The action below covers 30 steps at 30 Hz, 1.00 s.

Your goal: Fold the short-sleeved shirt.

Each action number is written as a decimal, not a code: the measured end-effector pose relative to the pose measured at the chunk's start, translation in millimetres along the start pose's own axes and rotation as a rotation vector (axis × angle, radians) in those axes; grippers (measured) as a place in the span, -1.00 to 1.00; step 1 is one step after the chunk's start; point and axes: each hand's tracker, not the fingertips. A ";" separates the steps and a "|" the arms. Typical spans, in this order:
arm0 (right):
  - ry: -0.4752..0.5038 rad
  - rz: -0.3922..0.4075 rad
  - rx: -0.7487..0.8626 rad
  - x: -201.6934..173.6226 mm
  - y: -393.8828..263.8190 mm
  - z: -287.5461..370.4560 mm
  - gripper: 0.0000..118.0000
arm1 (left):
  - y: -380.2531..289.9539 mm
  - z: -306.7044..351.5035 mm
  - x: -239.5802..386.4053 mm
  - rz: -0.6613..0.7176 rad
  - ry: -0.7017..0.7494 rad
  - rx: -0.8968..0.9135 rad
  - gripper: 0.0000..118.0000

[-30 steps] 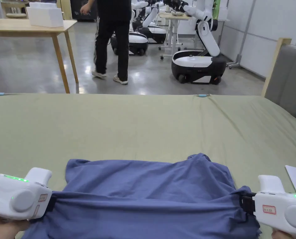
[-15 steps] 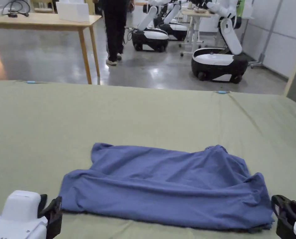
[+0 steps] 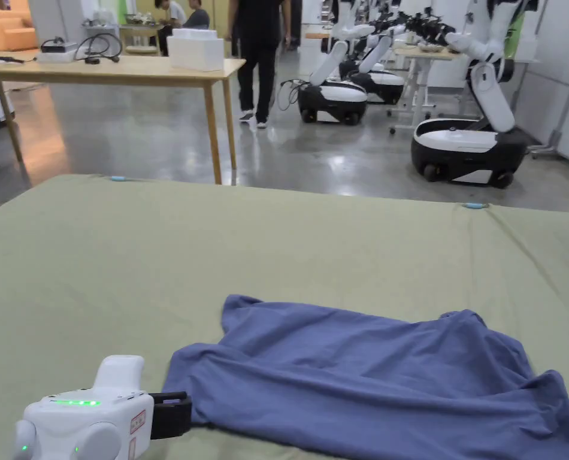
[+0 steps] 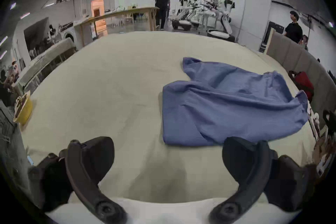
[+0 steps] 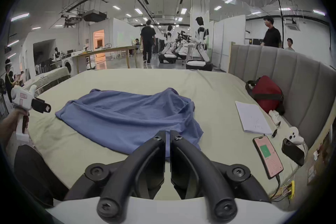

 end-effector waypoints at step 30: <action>0.126 -0.143 -0.203 52.1 37.4 -53.0 -0.89 | 30.0 76.6 64.6 -0.153 -0.036 0.087 -0.89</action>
